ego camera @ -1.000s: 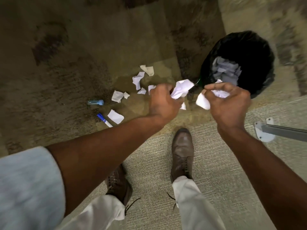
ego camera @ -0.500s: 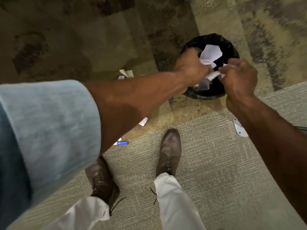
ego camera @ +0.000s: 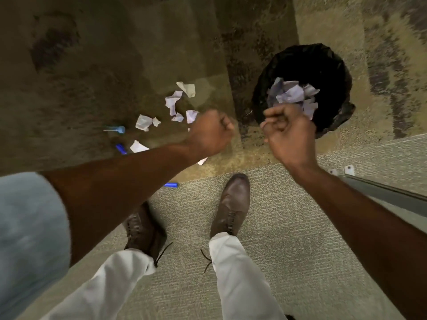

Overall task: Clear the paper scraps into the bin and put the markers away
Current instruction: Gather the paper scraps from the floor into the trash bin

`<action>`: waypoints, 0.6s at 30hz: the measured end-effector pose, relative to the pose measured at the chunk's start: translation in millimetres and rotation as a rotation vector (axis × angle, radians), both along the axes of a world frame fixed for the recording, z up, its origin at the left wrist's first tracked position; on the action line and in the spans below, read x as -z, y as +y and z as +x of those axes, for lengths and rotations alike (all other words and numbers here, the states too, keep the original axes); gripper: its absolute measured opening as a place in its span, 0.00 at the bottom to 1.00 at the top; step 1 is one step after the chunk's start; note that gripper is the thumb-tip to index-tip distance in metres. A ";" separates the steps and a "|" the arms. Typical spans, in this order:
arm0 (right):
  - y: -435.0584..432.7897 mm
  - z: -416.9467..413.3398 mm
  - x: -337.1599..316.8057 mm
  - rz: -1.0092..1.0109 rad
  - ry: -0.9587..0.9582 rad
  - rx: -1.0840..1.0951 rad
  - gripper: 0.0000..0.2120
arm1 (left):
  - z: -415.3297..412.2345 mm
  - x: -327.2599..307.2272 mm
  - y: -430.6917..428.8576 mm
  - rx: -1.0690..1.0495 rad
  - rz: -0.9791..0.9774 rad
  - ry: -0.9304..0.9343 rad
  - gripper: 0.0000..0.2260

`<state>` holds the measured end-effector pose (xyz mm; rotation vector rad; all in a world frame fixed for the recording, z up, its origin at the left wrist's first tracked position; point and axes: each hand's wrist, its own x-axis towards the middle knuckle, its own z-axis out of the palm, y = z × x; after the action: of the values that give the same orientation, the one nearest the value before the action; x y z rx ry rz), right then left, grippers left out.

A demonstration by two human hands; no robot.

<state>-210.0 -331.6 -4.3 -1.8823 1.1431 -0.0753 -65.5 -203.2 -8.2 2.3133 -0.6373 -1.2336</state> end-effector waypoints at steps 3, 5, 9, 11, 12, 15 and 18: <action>37.0 9.5 27.1 0.008 0.057 -0.225 0.12 | 12.8 30.4 55.2 0.031 0.155 -0.067 0.04; 57.9 17.0 50.5 0.022 0.118 -0.323 0.13 | 23.0 55.4 93.7 -0.005 0.248 -0.071 0.06; 92.1 29.1 106.1 -0.005 0.226 -0.529 0.20 | 32.9 107.7 163.5 -0.018 0.355 -0.109 0.10; 106.5 34.0 134.3 -0.040 0.282 -0.618 0.25 | 33.7 135.0 189.8 0.020 0.426 -0.119 0.16; 113.1 36.1 148.2 -0.057 0.293 -0.651 0.28 | 33.9 149.5 200.5 0.029 0.439 -0.118 0.20; 130.8 41.7 185.2 -0.097 0.302 -0.714 0.33 | 31.7 182.0 222.2 0.085 0.455 -0.151 0.27; 147.0 48.0 212.0 -0.138 0.291 -0.720 0.34 | 25.5 205.0 232.4 0.139 0.424 -0.183 0.33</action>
<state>-162.0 -184.6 -216.3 -2.3769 0.5856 0.5472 -40.0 29.2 -213.2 2.7981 -0.6576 -1.3341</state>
